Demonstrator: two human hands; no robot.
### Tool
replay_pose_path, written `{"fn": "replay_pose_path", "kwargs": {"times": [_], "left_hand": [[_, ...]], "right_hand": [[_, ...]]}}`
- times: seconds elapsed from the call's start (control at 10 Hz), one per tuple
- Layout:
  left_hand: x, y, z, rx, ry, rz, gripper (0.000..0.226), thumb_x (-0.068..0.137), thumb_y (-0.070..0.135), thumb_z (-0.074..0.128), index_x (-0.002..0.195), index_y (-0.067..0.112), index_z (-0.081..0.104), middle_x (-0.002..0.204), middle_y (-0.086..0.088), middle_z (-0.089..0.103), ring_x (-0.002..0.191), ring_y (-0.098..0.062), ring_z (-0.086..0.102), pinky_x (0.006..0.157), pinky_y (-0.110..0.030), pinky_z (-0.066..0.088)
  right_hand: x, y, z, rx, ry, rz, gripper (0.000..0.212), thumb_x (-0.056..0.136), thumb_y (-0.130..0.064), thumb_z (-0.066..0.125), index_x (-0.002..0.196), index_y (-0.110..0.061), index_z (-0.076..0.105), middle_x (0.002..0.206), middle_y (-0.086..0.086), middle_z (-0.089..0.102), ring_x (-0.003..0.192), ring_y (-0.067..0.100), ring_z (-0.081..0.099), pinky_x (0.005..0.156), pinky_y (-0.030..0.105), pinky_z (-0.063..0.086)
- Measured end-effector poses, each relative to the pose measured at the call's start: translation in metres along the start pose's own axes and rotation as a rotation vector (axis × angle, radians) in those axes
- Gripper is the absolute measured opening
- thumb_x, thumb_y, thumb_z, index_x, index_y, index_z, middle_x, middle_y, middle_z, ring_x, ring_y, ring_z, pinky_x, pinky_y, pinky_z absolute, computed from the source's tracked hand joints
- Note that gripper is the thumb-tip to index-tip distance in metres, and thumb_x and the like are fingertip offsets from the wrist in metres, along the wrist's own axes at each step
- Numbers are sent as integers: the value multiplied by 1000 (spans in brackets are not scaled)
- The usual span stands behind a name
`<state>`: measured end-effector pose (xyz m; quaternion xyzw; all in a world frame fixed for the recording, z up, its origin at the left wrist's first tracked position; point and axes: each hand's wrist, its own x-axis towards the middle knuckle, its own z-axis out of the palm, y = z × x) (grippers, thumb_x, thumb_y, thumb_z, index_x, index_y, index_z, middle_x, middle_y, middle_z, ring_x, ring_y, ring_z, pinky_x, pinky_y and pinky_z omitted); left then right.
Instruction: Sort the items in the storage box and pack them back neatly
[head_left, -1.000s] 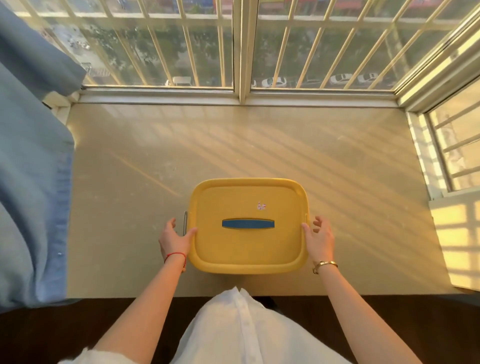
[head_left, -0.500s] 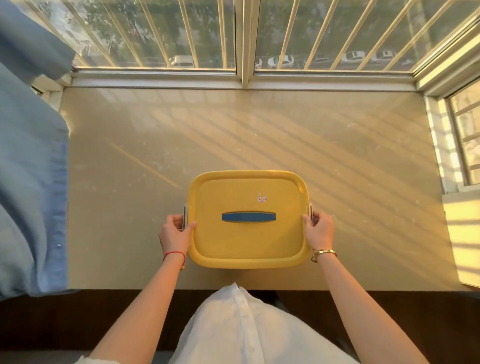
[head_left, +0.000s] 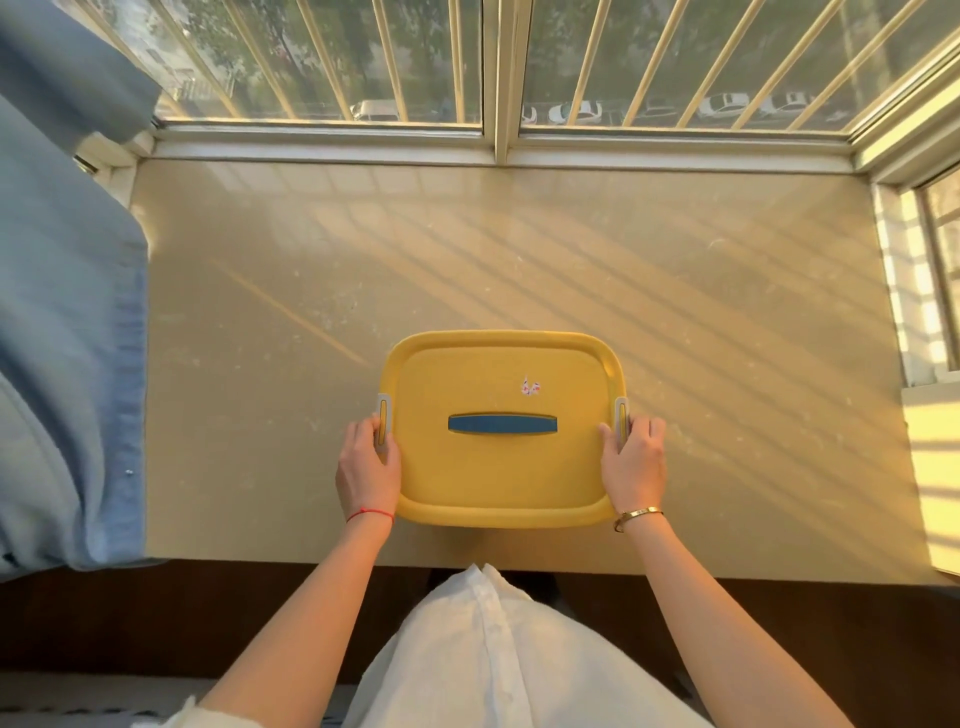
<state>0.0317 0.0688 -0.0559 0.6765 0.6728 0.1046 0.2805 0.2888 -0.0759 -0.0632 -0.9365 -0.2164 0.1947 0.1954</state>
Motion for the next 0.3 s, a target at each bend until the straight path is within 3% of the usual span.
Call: {"fn": "replay_pose_path", "kwargs": {"times": [0.1, 0.2, 0.3], "left_hand": [[0, 0, -8, -12, -57, -1, 30, 92, 21, 54, 120, 11, 58, 103, -4, 59, 91, -20, 58, 74, -28, 45], [5, -6, -21, 26, -155, 35, 40, 90, 30, 57, 127, 14, 58, 112, -3, 63, 103, -22, 59, 86, -36, 49], [5, -7, -38, 65, -167, 83, 40, 89, 36, 57, 125, 18, 61, 119, -2, 64, 107, -19, 59, 89, -37, 49]], "right_hand": [[-4, -3, -2, -33, -18, -14, 38, 96, -32, 50, 116, -1, 53, 106, 12, 47, 83, 24, 51, 68, 32, 41], [-6, 1, -4, -92, -24, -28, 42, 96, -33, 46, 127, -5, 49, 110, 13, 50, 97, 29, 51, 82, 39, 45], [-12, 1, -13, -59, 14, -62, 48, 94, -33, 51, 135, -7, 45, 123, 16, 50, 114, 33, 48, 94, 44, 44]]}}
